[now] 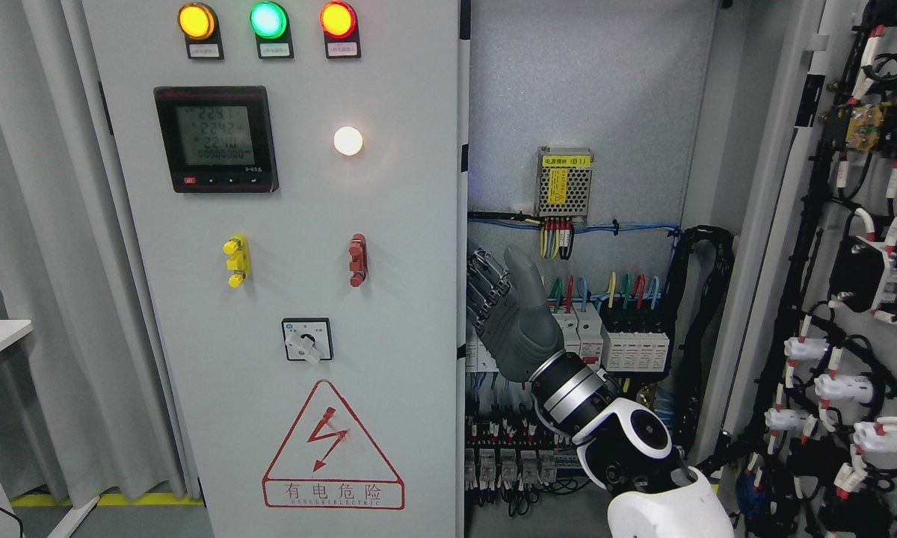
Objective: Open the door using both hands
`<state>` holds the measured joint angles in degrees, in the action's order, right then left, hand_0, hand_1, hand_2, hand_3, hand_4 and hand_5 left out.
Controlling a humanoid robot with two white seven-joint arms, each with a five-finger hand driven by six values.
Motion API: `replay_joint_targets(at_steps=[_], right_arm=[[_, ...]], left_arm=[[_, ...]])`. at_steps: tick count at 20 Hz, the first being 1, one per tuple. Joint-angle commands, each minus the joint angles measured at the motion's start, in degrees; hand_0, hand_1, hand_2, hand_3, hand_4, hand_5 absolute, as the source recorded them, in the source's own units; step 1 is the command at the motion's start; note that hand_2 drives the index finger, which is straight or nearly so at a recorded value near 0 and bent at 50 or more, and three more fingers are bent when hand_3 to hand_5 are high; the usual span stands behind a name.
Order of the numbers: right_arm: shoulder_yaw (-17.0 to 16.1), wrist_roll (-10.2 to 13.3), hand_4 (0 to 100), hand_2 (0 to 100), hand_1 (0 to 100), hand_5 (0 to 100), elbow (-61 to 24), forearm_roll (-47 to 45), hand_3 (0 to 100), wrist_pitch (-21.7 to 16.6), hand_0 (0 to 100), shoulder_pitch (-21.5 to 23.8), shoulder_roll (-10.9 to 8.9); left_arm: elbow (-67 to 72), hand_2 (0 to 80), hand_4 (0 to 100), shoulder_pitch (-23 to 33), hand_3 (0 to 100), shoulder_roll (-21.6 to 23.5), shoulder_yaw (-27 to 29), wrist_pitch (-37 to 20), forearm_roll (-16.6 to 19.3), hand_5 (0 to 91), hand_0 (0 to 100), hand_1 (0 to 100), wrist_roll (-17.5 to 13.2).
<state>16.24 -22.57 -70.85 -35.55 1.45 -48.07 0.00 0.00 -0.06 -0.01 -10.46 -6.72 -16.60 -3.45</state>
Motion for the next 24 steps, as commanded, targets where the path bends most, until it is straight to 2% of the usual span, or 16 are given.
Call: replay_joint_targets(at_steps=[1,10,12,17,19,24], right_arm=[[-0.8,-0.1,0,0,0,0,-0.1,-0.7,0,0.0,22,0.3,0.0],[-0.7,-0.3,0,0,0,0,0.0,-2.2,0,1.4,22,0.1,0.0],[-0.7,-1.5,0,0,0,0,0.1,-2.2,0,1.8,22,0.1,0.0],[-0.7,-2.0,0,0,0,0,-0.3,-2.2,0,2.1,22,0.0,0.0],[-0.7,-3.3,0,0,0,0,-0.3,-2.2,0,2.2,22,0.0,0.0],[-0.9,-4.7,0,0,0,0,-0.3,-2.2,0,2.1,22,0.4,0.0]], left_arm=[[-1.2,2.7,4,-1.9,3,0.0,0.0,0.0,0.0,0.0,30,0,0.0],[-1.2,2.7,4,-1.9,3,0.0,0.0,0.0,0.0,0.0,30,0,0.0],[-1.2,2.7,4,-1.9,3,0.0,0.0,0.0,0.0,0.0,30,0,0.0],[-1.2,2.7,4,-1.9,3,0.0,0.1,0.0,0.0,0.0,30,0,0.0],[-1.2,2.7,4,-1.9,3,0.0,0.1,0.0,0.0,0.0,30,0,0.0],[-1.2,2.7,4,-2.0,3,0.0,0.1,0.0,0.0,0.0,30,0,0.0]])
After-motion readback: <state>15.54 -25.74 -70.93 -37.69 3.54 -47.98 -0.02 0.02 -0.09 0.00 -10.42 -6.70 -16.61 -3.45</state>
